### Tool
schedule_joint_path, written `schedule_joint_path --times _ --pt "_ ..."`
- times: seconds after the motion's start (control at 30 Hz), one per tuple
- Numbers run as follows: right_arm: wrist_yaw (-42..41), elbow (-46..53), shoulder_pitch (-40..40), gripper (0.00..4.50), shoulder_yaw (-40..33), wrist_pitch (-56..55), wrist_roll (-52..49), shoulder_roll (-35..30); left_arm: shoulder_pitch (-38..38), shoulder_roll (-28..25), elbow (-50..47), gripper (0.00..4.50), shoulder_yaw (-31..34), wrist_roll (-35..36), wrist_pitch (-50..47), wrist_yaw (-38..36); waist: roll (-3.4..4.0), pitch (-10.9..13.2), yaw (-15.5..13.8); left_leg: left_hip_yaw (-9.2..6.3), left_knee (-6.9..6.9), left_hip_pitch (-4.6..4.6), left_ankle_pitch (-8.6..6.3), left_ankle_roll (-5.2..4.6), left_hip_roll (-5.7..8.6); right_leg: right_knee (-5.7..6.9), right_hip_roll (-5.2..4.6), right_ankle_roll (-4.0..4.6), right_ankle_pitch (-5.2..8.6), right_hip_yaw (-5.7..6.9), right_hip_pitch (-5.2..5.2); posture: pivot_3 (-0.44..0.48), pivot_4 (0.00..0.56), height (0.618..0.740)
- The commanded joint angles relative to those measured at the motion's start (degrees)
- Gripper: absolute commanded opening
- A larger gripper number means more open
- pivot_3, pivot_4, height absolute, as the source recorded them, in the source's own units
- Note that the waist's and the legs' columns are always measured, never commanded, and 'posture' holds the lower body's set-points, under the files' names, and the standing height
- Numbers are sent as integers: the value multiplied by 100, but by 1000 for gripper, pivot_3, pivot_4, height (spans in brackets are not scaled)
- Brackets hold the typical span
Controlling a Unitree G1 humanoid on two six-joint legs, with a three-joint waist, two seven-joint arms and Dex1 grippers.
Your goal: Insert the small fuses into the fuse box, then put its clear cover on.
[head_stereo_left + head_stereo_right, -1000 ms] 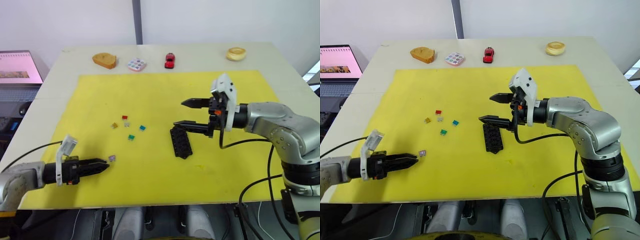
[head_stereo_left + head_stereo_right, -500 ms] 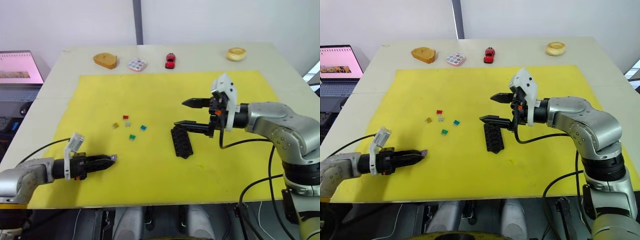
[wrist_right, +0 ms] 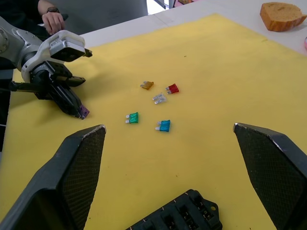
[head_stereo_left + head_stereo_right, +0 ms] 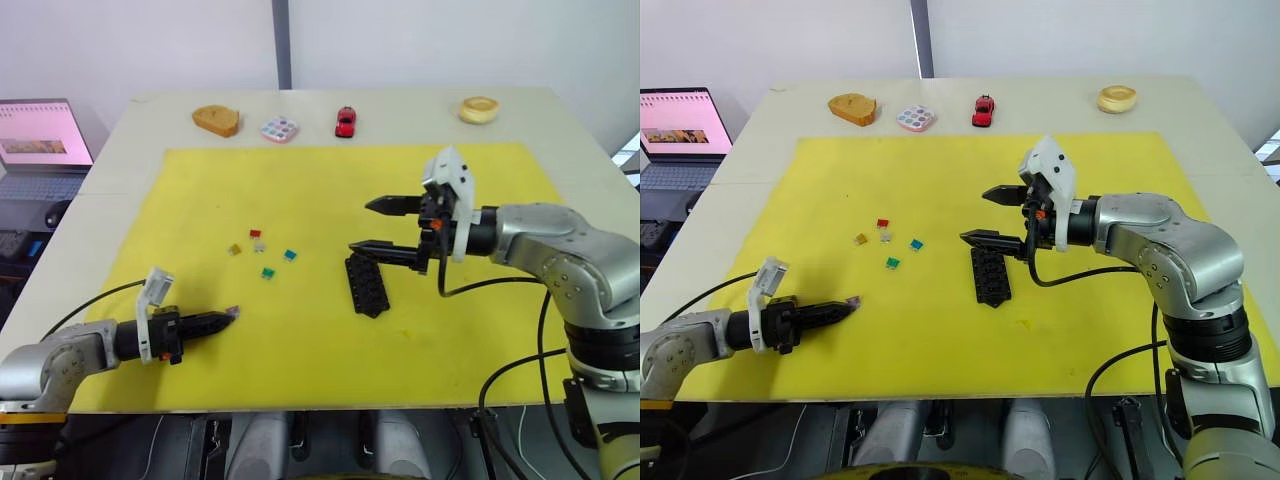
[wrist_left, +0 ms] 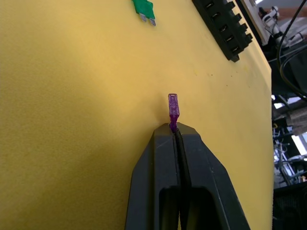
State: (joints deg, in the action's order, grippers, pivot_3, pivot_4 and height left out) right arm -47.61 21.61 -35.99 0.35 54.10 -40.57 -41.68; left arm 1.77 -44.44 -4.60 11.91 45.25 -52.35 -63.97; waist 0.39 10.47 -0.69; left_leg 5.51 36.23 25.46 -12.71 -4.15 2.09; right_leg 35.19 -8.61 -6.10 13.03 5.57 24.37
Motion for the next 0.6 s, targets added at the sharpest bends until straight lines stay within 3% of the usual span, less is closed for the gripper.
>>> schedule_joint_path --times 0.03,0.3,0.43,0.6 --pt "-22 23 -107 4500 -125 -127 5 -28 -137 14 10 39 -24 35 -80 12 0 0 3 0 0 0 0 0 0 0 0 0 0 0 0 0 150 740" --pt "62 -203 -452 4500 -366 250 -384 51 125 -71 -319 39 459 559 -358 207 -3 2 10 0 0 1 0 0 0 0 0 -2 -1 0 2 0 150 740" --pt "-539 -790 -1257 4500 -385 1440 -1326 -188 658 -281 -637 39 708 956 -562 229 -10 6 1 -3 7 4 0 0 0 2 0 0 -1 3 1 0 150 740" --pt "-1038 -1202 -1930 4500 -151 1376 -1435 12 1651 -400 -968 39 602 1325 -737 336 -12 6 16 -2 6 4 0 -1 0 0 1 -2 -2 3 -2 0 150 740"
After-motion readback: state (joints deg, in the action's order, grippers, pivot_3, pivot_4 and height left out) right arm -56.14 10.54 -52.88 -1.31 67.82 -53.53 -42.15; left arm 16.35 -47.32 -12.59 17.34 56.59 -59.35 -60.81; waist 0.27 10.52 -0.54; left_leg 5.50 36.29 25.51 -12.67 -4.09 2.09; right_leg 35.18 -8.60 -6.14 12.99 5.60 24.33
